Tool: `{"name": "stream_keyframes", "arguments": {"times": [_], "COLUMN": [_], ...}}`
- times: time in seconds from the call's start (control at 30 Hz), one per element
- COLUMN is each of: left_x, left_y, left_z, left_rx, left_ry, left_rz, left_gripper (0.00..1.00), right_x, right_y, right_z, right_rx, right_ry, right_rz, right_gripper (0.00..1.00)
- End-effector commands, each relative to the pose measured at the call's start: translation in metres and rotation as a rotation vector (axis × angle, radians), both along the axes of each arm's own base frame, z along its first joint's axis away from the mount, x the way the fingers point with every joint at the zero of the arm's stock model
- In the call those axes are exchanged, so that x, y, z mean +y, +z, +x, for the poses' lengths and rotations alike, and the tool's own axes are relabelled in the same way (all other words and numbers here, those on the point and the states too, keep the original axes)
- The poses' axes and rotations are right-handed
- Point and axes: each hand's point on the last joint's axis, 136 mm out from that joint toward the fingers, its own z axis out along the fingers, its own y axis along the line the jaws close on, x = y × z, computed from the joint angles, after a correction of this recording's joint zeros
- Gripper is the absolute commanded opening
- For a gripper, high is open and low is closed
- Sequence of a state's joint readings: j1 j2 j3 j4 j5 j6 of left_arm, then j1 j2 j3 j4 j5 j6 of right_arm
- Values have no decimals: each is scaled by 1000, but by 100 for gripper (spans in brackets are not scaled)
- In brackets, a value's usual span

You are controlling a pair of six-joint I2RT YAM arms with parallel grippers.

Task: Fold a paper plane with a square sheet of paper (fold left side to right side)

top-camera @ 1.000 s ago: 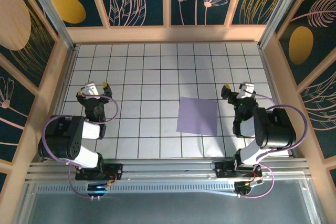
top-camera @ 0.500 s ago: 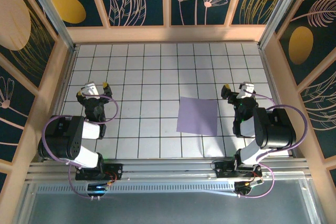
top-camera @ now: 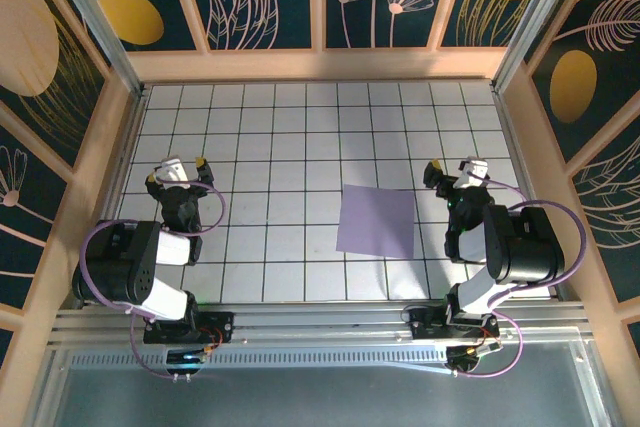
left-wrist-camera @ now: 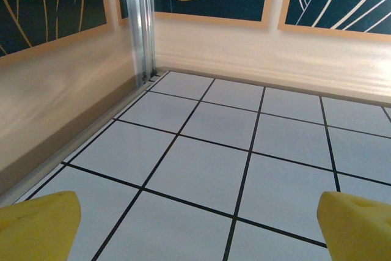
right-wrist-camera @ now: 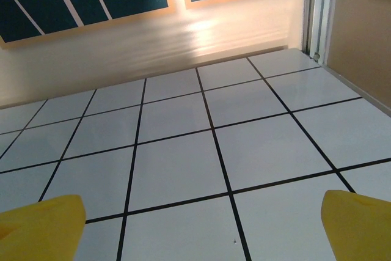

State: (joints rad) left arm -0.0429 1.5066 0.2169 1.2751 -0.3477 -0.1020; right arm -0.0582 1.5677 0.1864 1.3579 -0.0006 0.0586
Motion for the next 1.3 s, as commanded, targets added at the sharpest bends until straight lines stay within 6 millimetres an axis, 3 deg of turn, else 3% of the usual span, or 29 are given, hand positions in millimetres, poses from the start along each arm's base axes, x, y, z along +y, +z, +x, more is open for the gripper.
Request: {"name": "stream_keyframes", "arguments": {"times": [0.0, 0.17, 0.33, 0.43, 0.5, 0.67, 0.9, 1.07, 1.27], "left_x": [1, -3, -7, -16, -30, -91, -175, -230, -267], "left_y": [4, 16, 68, 94, 97, 71, 23, 15, 10], "left_z": [1, 6, 15, 18, 18, 9, -25, -37, -36], "left_rx": [-28, 0, 2, 7, 48, 192, 435, 537, 581], "left_ry": [0, -22, -38, -78, -125, -366, -537, -653, -699], "left_rz": [-19, -6, -40, -167, -339, -744, -918, -906, -874], "left_gripper": [99, 99, 99, 99, 99, 99, 99, 98, 97], "right_x": [-3, -4, -6, 12, 32, 88, 171, 200, 214], "right_y": [12, 33, 53, 63, 69, 71, 15, -30, -59], "right_z": [-3, -5, 0, 2, 0, -15, -53, -73, -85], "right_rx": [-53, -52, 69, 160, 220, 393, 717, 894, 999], "right_ry": [-15, -19, -41, 46, 142, 385, 618, 668, 669], "right_rz": [6, 6, 97, 173, 246, 418, 540, 624, 584], "right_gripper": [99, 99, 99, 99, 99, 99, 95, 81, 77]}}
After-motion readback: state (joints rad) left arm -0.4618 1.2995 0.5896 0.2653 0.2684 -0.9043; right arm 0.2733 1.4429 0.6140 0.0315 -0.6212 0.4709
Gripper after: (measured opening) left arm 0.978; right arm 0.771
